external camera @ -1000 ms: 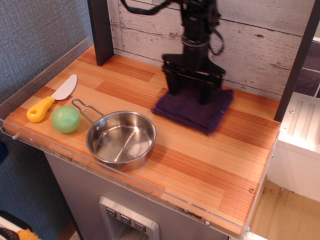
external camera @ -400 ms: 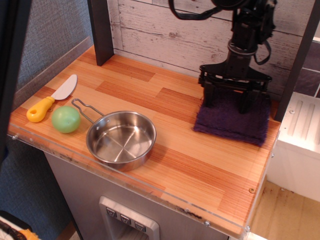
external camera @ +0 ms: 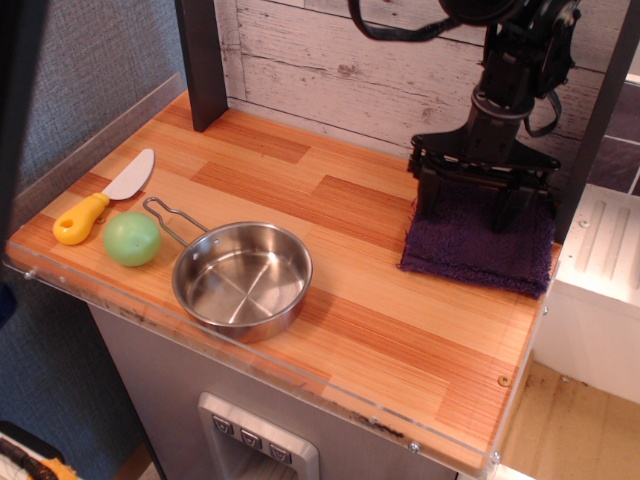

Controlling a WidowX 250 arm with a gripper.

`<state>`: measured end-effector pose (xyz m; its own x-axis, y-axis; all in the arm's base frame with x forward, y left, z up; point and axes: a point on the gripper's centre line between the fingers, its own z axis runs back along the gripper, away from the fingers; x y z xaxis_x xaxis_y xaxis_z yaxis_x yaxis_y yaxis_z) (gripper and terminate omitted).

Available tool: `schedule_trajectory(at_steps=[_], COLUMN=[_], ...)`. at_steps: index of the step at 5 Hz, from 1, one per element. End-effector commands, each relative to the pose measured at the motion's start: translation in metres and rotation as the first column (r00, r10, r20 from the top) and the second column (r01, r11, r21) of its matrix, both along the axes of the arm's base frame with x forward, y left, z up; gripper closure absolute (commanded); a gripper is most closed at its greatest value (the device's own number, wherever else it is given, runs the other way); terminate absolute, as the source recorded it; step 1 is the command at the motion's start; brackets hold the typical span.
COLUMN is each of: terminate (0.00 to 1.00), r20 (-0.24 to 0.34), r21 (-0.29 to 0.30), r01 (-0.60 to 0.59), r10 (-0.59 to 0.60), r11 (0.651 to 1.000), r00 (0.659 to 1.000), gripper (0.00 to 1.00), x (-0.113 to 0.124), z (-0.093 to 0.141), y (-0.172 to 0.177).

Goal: Move purple cloth to back right corner of counter

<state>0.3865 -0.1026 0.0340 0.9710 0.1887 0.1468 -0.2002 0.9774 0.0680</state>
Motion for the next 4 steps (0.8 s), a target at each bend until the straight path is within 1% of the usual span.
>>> schedule_trajectory(at_steps=[1, 2, 3, 4], terminate=[0.00, 0.00, 0.00, 0.00], r20=[0.194, 0.204, 0.192, 0.180], r21=[-0.049, -0.064, -0.073, -0.065], r01=[0.186, 0.232, 0.235, 0.204], r10=[-0.174, -0.215, -0.217, -0.190], r11=[0.981, 0.971, 0.969, 0.977], r00=[0.965, 0.955, 0.957, 0.965], gripper=[0.00, 0.00, 0.00, 0.00], x=[0.017, 0.000, -0.028, -0.049], z=[0.079, 0.099, 0.108, 0.113], y=[0.006, 0.016, 0.037, 0.057])
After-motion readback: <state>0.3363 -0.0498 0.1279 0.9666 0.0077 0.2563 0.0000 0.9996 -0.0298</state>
